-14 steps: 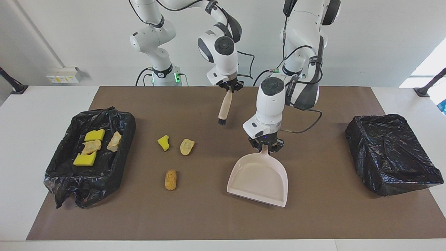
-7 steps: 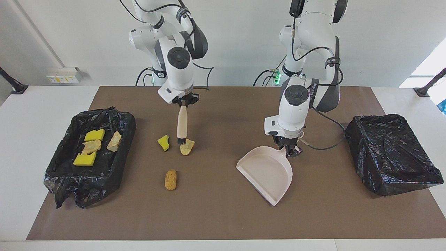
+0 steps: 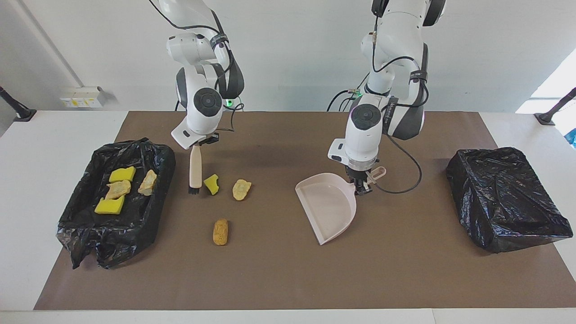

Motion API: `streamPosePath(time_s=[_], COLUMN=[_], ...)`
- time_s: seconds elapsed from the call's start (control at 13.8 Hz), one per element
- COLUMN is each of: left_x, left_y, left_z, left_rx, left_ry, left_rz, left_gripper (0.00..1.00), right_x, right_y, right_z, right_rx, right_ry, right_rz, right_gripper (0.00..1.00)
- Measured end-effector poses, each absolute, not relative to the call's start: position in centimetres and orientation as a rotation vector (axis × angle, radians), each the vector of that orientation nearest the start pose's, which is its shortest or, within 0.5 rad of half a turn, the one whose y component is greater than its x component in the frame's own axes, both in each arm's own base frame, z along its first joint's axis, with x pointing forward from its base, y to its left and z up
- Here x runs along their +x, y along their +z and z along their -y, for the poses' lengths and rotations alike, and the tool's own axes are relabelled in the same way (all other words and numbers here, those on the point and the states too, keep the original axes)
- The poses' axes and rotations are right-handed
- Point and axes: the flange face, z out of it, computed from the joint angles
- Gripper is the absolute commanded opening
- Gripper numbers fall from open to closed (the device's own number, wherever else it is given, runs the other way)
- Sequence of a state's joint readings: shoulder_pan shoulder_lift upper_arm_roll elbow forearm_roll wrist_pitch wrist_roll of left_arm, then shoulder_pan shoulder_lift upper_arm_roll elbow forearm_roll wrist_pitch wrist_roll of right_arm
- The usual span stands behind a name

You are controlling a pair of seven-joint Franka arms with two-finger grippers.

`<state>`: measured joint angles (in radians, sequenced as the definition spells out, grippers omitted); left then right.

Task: Sweep and dump trash in bin
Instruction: 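Grasp the brush with the right gripper and sweep scraps toward the dustpan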

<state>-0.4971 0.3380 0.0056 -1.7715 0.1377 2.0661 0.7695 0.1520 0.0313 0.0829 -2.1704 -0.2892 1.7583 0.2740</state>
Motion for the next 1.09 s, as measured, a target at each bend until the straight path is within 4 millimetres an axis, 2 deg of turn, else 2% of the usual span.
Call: streamPosePath(time_s=[0.14, 0.36, 0.58, 0.8, 1.09], left_x=[55.6, 55.1, 54.0, 52.6, 51.4], left_y=[36.9, 36.9, 36.5, 36.5, 36.3], left_z=[30.8, 31.3, 31.7, 32.3, 32.5], left_rx=[-2.357, -2.341, -2.301, -2.244, -2.213], left_ry=[0.086, 0.09, 0.108, 0.124, 0.14], left_rz=[-1.897, -1.917, -1.967, -2.035, -2.072], left_gripper=[0.0, 0.0, 0.0, 0.0, 0.0], right_x=[47.1, 46.9, 47.6, 47.5, 46.5], right_y=[33.6, 31.8, 30.5, 30.3, 30.8], right_z=[-9.3, -12.7, -17.0, -23.6, -28.2], right_rx=[-3.425, -3.289, -3.153, -3.028, -2.906], right_ry=[0.623, 0.545, 0.442, 0.395, 0.417], right_rz=[0.151, 0.09, 0.037, 0.044, 0.003], right_gripper=[0.0, 0.0, 0.0, 0.0, 0.0])
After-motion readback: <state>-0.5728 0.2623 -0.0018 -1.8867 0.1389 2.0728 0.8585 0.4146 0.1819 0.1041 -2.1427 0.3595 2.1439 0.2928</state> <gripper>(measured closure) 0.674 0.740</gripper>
